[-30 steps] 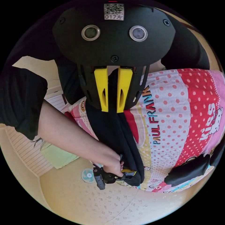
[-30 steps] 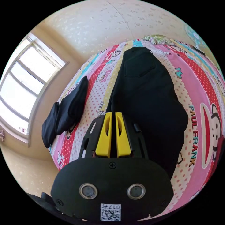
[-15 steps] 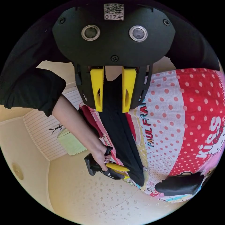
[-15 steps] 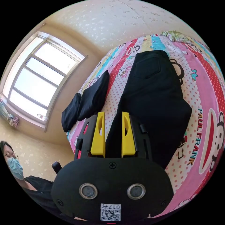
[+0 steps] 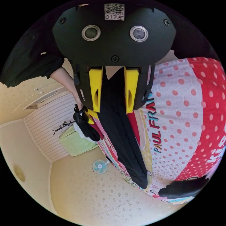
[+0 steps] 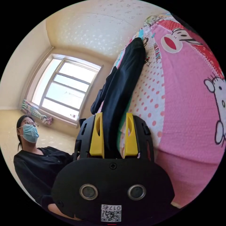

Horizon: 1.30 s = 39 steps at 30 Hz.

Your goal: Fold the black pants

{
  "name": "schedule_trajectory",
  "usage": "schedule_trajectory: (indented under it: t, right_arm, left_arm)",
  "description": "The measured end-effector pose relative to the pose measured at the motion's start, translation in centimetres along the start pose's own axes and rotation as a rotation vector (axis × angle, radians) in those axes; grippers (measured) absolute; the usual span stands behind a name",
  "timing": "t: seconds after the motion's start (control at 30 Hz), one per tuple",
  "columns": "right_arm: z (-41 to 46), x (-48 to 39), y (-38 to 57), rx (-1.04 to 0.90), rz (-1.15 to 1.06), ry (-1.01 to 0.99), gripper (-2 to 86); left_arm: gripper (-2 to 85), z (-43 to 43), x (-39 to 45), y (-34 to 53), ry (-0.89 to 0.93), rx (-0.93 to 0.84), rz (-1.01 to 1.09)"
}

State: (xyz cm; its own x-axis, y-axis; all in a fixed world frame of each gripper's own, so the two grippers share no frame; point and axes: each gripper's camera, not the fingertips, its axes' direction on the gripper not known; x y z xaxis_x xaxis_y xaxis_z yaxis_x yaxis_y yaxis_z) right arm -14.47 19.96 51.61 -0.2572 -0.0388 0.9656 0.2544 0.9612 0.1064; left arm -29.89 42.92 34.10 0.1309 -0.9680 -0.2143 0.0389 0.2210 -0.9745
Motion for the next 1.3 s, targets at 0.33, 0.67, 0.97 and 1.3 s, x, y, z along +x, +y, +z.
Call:
schedule_trajectory:
  t: [0.33, 0.67, 0.97, 1.3]
  right_arm:
    - [0.4, -3.9, 4.8, -0.017, -0.122, 0.034, 15.1]
    - [0.5, -5.9, 5.8, -0.135, -0.175, 0.092, 14.3]
    - [1.6, -6.2, 5.2, -0.111, -0.135, -0.055, 10.4]
    - [-4.9, -22.5, 6.7, -0.085, -0.410, -0.248, 2.5]
  left_arm:
    - [8.1, 2.4, -0.2, 5.4, 0.017, -0.046, -0.107]
    - [8.8, 4.6, -0.6, 10.3, 0.102, -0.033, -0.090]
    - [8.0, 8.8, 2.0, 16.6, 0.008, -0.029, -0.039]
    - [5.3, 4.1, 14.6, 23.3, 0.313, 0.058, 0.192]
